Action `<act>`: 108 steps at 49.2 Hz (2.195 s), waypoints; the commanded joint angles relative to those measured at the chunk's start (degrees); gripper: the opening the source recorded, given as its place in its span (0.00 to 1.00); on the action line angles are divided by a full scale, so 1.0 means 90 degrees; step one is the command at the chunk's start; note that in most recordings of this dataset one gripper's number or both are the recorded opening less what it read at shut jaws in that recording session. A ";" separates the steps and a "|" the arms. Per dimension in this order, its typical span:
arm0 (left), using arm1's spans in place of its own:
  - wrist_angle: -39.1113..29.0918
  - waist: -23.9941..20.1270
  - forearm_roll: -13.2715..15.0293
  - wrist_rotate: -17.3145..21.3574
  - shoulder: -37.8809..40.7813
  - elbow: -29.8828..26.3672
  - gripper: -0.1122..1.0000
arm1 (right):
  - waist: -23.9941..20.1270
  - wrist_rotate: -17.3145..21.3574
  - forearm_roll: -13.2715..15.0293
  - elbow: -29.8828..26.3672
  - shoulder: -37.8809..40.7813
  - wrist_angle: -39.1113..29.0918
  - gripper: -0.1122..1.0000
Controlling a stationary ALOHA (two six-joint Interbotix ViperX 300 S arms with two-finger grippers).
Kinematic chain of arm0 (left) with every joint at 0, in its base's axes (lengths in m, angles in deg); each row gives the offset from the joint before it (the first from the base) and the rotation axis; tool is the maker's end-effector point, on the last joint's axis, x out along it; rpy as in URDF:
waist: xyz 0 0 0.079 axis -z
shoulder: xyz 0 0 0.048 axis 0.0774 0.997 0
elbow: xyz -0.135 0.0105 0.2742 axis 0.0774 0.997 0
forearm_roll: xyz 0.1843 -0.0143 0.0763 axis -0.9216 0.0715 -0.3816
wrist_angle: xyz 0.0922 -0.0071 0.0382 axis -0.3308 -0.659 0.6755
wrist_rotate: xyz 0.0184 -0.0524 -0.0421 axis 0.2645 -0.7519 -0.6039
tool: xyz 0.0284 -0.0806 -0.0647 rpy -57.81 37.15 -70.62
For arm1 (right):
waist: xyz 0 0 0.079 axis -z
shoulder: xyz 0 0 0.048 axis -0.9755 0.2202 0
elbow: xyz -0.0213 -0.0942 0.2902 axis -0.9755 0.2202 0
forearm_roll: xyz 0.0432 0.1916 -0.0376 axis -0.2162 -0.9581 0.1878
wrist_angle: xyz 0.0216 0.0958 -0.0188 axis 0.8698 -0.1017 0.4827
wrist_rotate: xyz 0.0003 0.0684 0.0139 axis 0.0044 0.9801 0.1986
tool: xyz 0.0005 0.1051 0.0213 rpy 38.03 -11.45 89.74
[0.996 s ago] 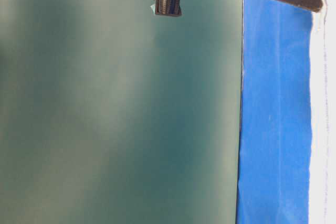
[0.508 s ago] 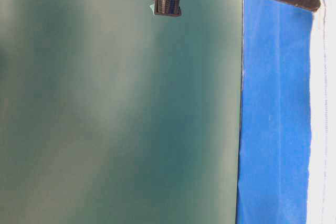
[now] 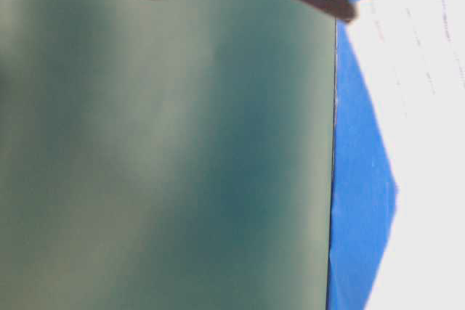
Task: Fold the blue towel.
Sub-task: 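Lift the strip and rotate it vertical, left gripper swinging toward the near side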
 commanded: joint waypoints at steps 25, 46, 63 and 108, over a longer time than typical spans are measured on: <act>0.0352 0.0703 0.0010 -0.0420 -0.0957 -0.0049 0.12 | -0.0029 0.0039 -0.0020 -0.0195 -0.0879 -0.0195 0.13; 0.1973 0.1699 0.0020 -0.0479 0.0479 -0.0635 0.12 | 0.1055 -0.0059 0.0088 -0.1025 0.0020 -0.0146 0.13; 0.2148 0.2217 0.0020 -0.0381 0.2227 -0.2207 0.12 | 0.1787 -0.0059 0.0723 -0.2090 0.0869 -0.0264 0.13; 0.2178 0.2012 0.0020 -0.0186 0.4678 -0.4893 0.12 | 0.2061 -0.0010 0.1162 -0.2344 0.1094 -0.0537 0.13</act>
